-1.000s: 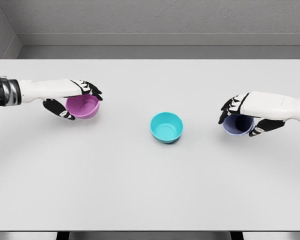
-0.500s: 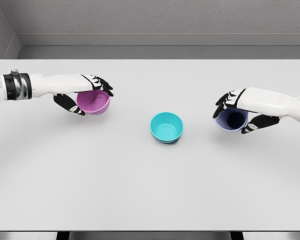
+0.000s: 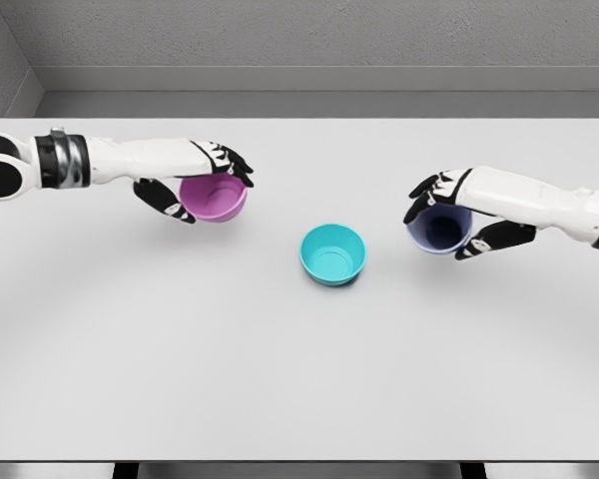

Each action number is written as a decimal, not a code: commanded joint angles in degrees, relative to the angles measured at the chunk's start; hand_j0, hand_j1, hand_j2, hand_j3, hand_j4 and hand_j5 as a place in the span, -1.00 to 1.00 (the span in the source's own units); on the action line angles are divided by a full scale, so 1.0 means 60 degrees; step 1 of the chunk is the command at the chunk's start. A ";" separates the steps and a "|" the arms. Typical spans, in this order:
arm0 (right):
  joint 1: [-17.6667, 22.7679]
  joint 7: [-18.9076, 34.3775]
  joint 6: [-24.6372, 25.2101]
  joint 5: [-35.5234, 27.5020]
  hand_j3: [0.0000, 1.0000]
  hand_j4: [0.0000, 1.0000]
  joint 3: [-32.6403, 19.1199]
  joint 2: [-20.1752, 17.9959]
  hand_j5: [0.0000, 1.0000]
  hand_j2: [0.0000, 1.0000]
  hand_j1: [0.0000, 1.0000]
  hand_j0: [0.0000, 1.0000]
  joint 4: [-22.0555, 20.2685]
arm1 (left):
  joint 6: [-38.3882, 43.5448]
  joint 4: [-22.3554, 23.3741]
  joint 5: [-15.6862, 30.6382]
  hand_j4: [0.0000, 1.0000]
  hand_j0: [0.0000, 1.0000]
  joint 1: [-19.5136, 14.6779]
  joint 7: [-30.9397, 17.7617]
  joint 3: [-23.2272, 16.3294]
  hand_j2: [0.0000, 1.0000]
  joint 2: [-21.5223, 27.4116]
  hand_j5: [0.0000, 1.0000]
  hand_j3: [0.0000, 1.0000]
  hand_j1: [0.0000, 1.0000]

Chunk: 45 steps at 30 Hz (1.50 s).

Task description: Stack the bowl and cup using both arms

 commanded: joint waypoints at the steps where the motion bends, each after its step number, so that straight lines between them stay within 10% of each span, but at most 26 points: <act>1: 0.0000 -0.0045 0.0013 -0.0147 0.34 0.34 -0.0011 0.0137 0.34 0.34 0.34 0.34 -0.0002 | 0.0015 -0.0007 0.0087 0.50 0.50 -0.0015 -0.0021 -0.0003 0.50 -0.0166 0.50 0.50 0.50; 45: 0.0176 -0.1451 0.0013 -0.1567 0.36 0.36 0.0048 -0.0375 0.36 0.36 0.36 0.36 -0.0544 | 0.0015 -0.0242 0.0087 0.50 0.50 -0.0483 -0.0050 -0.0311 0.50 -0.1733 0.50 0.50 0.50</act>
